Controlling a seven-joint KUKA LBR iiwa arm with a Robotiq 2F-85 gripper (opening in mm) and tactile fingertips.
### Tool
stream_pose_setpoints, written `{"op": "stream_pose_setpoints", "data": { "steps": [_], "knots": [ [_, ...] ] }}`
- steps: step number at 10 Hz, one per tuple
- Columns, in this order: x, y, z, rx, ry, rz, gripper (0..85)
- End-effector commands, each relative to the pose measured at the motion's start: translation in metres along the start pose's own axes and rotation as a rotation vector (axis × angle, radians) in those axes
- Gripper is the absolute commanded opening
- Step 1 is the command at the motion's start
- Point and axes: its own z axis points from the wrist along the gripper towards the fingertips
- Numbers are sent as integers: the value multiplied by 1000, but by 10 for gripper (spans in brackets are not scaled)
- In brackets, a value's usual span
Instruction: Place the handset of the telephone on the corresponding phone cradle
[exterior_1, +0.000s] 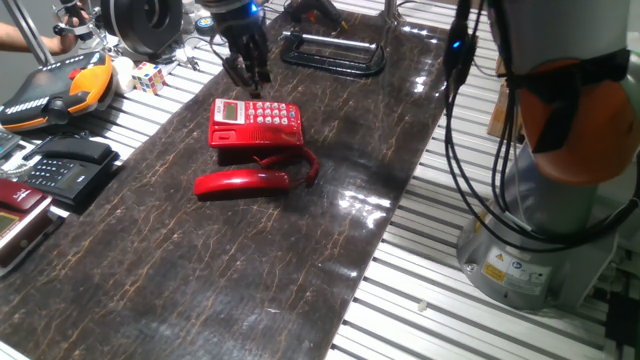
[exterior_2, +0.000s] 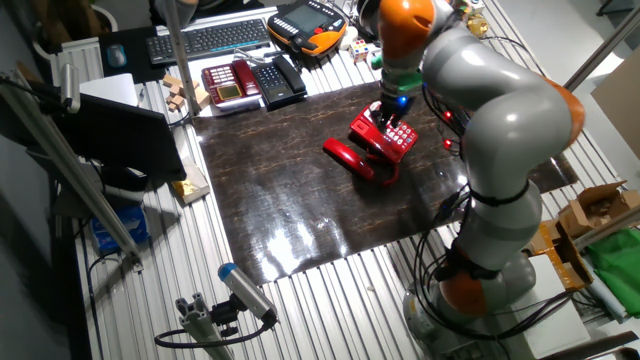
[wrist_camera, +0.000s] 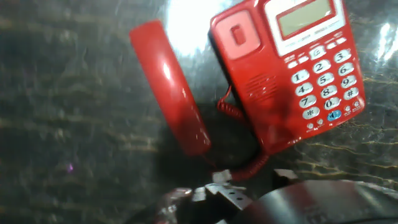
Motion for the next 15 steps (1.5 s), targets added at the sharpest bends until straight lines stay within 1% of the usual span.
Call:
{"op": "stream_pose_setpoints", "data": {
  "steps": [1,11,12,13,15],
  "knots": [
    [0,0,0,42,2,-195,23],
    [0,0,0,42,-2,-220,23],
    [0,0,0,43,-6,-220,23],
    [1,-1,1,36,4,-221,23],
    [1,-1,1,35,9,-221,23]
  ]
}}
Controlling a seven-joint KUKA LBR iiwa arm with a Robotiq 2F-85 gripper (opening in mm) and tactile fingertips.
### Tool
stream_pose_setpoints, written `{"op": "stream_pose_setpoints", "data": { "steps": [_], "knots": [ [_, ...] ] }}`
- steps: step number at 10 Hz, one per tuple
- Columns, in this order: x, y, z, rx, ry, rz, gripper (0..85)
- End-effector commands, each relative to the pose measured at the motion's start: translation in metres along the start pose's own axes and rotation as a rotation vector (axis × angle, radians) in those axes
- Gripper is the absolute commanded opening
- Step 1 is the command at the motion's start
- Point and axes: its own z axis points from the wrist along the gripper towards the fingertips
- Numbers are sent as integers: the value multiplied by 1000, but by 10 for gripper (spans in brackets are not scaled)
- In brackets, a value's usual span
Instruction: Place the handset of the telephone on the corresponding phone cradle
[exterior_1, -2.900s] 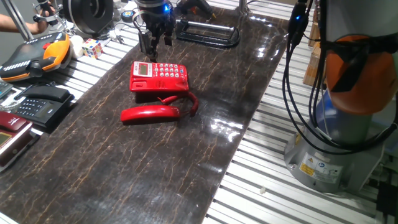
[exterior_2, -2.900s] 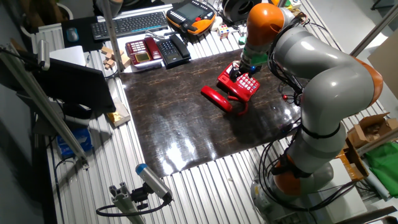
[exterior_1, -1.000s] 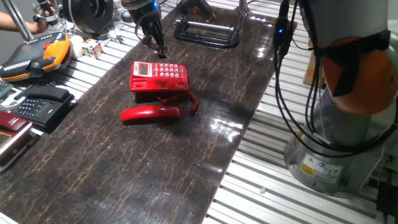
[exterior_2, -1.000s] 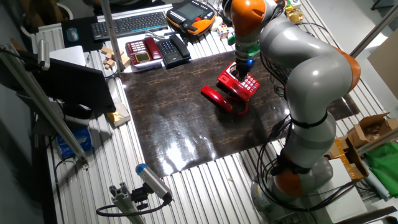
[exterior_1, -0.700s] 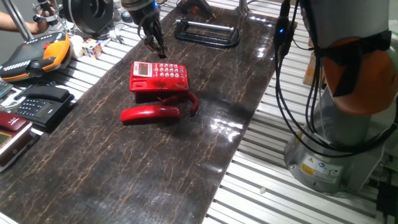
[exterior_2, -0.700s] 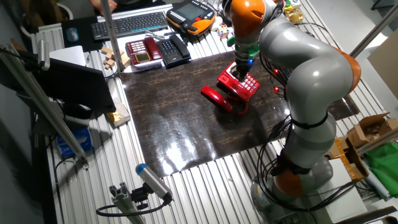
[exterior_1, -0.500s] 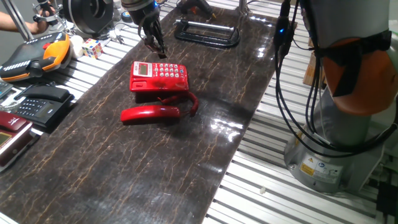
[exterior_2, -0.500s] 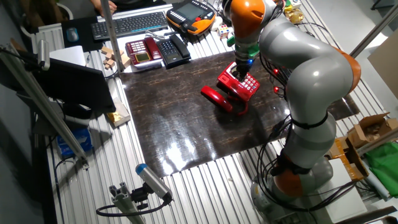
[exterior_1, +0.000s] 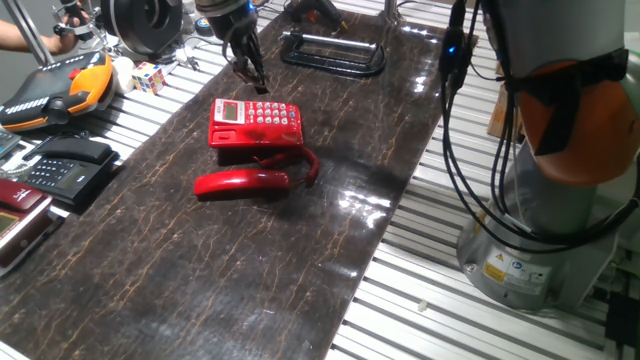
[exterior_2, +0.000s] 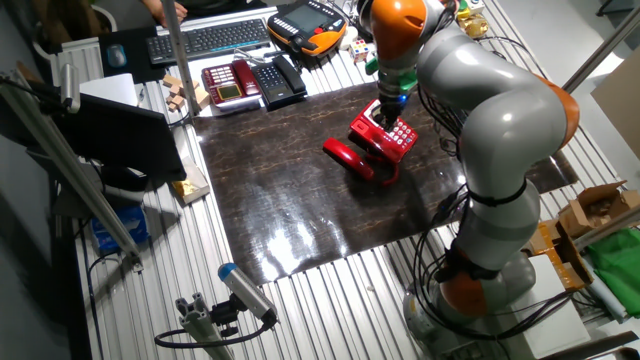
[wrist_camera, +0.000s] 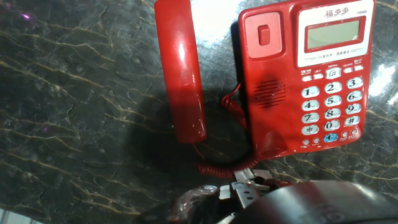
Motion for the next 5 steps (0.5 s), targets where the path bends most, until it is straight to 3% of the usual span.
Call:
{"op": "stream_pose_setpoints", "data": {
  "steps": [1,5],
  "knots": [
    [0,0,0,-2,3,0,23],
    [0,0,0,1,-3,0,23]
  ]
}}
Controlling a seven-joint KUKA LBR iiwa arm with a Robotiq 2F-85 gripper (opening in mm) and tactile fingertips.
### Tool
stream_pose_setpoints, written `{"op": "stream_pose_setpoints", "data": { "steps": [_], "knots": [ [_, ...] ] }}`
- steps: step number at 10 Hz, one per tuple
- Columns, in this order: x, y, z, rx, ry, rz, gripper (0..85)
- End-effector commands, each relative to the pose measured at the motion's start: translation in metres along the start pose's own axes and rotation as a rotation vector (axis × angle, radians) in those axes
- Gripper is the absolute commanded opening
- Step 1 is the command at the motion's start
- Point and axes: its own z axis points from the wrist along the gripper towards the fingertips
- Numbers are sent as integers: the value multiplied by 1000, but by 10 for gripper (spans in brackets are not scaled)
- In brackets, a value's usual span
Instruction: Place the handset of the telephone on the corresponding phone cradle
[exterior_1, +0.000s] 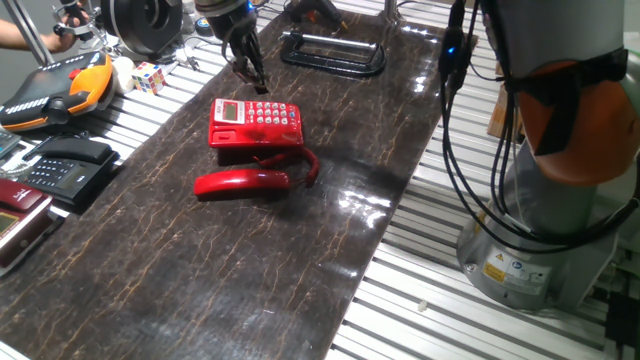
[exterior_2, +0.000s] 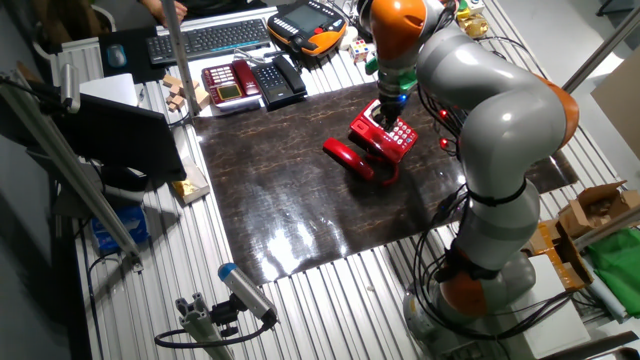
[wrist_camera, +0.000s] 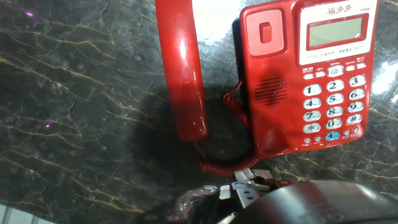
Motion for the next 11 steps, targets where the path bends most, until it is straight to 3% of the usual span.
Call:
{"op": "stream_pose_setpoints", "data": {
  "steps": [1,3,4,5,6,7,8,9,10,11],
  "knots": [
    [0,0,0,-7,-7,10,20],
    [0,0,0,-65,-200,40,20],
    [0,0,0,-67,-180,43,20],
    [0,0,0,-77,-195,43,20],
    [0,0,0,-60,-202,35,20],
    [0,0,0,-83,-195,-4,20],
    [0,0,0,-127,-174,-26,20],
    [0,0,0,-127,-141,-27,20],
    [0,0,0,-93,-183,-14,20],
    [0,0,0,-55,-150,-8,20]
  ]
}}
